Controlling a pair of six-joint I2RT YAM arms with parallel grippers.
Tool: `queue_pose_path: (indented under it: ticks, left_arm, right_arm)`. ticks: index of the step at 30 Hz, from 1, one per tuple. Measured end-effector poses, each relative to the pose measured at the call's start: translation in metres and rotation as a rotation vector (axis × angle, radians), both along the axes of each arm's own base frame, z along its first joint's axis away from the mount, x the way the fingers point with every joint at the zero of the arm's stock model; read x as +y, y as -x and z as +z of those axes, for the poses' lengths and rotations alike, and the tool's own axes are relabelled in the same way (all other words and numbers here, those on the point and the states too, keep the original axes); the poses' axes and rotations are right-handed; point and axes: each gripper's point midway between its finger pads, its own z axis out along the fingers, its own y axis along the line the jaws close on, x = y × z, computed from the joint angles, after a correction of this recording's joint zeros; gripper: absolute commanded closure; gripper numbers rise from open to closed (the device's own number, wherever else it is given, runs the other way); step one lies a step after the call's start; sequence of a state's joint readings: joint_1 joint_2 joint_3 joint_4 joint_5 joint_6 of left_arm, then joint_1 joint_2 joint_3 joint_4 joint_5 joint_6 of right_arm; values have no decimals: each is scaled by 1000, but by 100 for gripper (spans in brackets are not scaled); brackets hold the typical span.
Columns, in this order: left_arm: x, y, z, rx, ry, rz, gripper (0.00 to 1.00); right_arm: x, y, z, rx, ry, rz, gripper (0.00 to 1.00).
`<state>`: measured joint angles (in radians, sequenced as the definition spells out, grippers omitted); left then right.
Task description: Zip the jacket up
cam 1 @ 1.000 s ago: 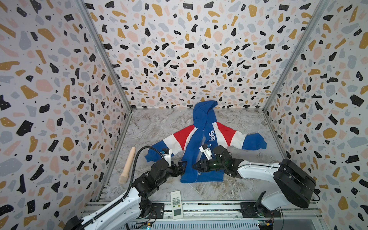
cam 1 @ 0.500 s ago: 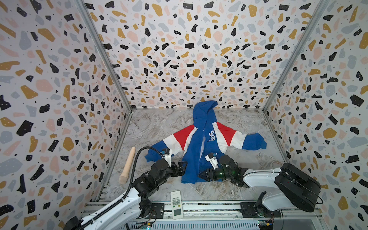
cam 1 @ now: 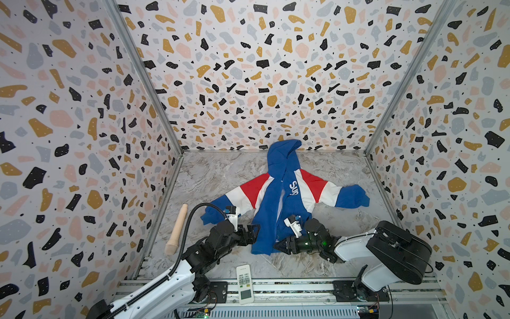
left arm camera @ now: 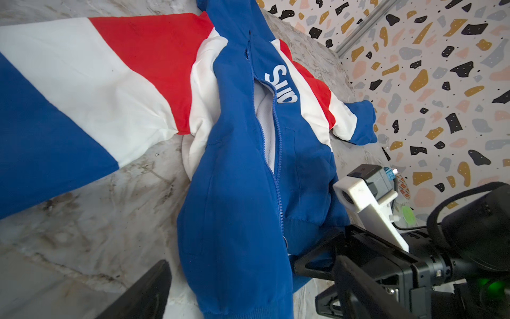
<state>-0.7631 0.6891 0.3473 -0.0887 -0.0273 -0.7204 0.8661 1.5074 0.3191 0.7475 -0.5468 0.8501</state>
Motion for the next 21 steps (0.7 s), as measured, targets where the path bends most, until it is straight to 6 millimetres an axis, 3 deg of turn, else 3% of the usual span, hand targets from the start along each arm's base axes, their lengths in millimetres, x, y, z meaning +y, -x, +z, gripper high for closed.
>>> queue_pose_path:
  ticks: [3, 6, 9, 12, 17, 21]
  left_arm:
    - [-10, 2, 18, -20, -23, -19, 6]
    - [-25, 4, 36, -40, -72, -34, 0]
    - [-40, 6, 42, -38, -149, -46, 0]
    - [-56, 10, 36, -30, -264, -62, 0]
    - [-91, 17, 17, -19, -492, -103, 3]
    - [-111, 23, -10, 12, -635, -160, 13]
  right_arm:
    - [-9, -7, 12, -40, 33, -40, 36]
    - [-30, -28, 40, -114, 53, -149, 19]
    - [-63, -53, 69, -186, 76, -303, 9]
    - [-104, -70, 88, -237, 110, -452, 6]
    - [-157, -78, 78, -219, 219, -585, 6]
    - [-165, -69, 62, -178, 279, -566, 8]
